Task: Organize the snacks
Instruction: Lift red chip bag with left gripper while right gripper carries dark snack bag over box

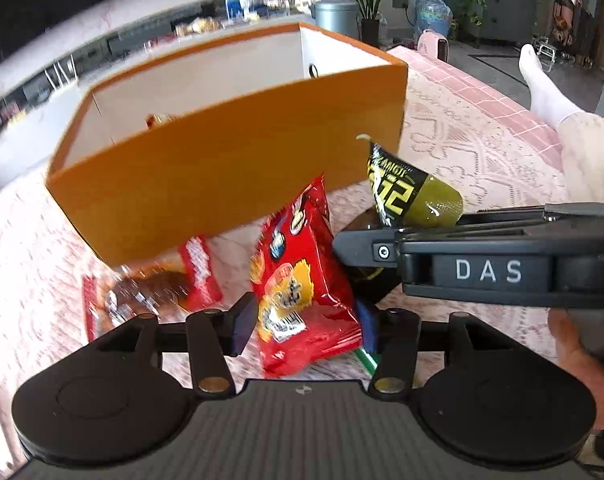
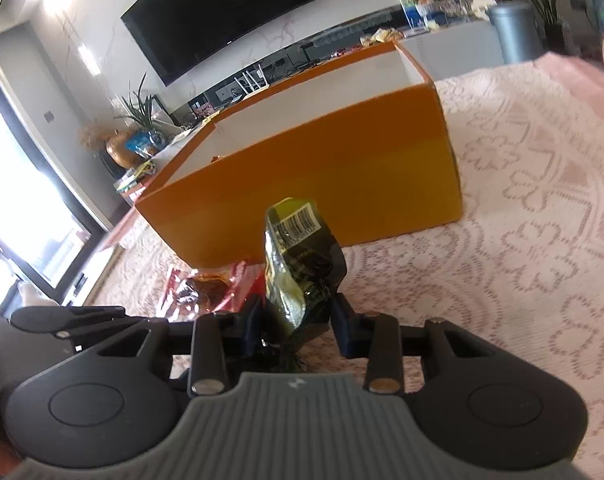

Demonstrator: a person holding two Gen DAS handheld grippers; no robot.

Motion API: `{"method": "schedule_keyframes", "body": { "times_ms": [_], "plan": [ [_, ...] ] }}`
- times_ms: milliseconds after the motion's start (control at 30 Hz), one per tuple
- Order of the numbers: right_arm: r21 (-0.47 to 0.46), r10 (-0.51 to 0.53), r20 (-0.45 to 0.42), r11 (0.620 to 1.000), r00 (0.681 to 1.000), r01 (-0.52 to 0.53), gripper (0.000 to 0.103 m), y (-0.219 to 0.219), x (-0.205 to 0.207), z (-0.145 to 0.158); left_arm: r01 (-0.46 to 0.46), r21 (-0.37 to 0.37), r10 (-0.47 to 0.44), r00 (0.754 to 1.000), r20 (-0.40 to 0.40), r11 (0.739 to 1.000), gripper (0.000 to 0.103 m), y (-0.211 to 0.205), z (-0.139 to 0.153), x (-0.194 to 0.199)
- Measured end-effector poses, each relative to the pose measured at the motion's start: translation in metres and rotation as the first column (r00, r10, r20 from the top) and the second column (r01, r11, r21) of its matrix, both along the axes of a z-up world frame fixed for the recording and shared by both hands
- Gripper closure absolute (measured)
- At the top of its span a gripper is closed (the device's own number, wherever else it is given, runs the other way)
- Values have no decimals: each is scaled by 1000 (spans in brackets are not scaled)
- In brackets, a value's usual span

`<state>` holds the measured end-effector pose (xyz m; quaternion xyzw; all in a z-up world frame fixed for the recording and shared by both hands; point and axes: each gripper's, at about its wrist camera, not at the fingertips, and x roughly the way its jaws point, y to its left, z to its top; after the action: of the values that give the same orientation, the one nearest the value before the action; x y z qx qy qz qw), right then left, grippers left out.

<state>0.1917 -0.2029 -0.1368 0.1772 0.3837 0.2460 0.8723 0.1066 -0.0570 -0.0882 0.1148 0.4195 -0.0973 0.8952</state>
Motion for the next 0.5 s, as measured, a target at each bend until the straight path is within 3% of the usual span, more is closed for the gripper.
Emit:
{"method": "schedule_keyframes", "body": {
  "times_ms": [100, 233, 433, 500],
  "plan": [
    [39, -2, -18, 999, 1000, 3, 68, 3, 5, -1, 8, 34, -9, 1000, 23, 999, 39, 4, 1, 2],
    [76, -1, -37, 997, 999, 3, 69, 7, 13, -2, -1, 11, 0, 999, 37, 1000, 39, 16, 0, 5],
    [68, -3, -46, 998, 999, 6, 69, 11, 15, -4, -27, -37, 28, 999, 46, 999, 46, 26, -10, 9],
    [49, -2, -40, 999, 999, 4, 69, 12, 14, -5, -29, -37, 31, 998, 57, 999, 53, 25, -12, 10]
  ]
}}
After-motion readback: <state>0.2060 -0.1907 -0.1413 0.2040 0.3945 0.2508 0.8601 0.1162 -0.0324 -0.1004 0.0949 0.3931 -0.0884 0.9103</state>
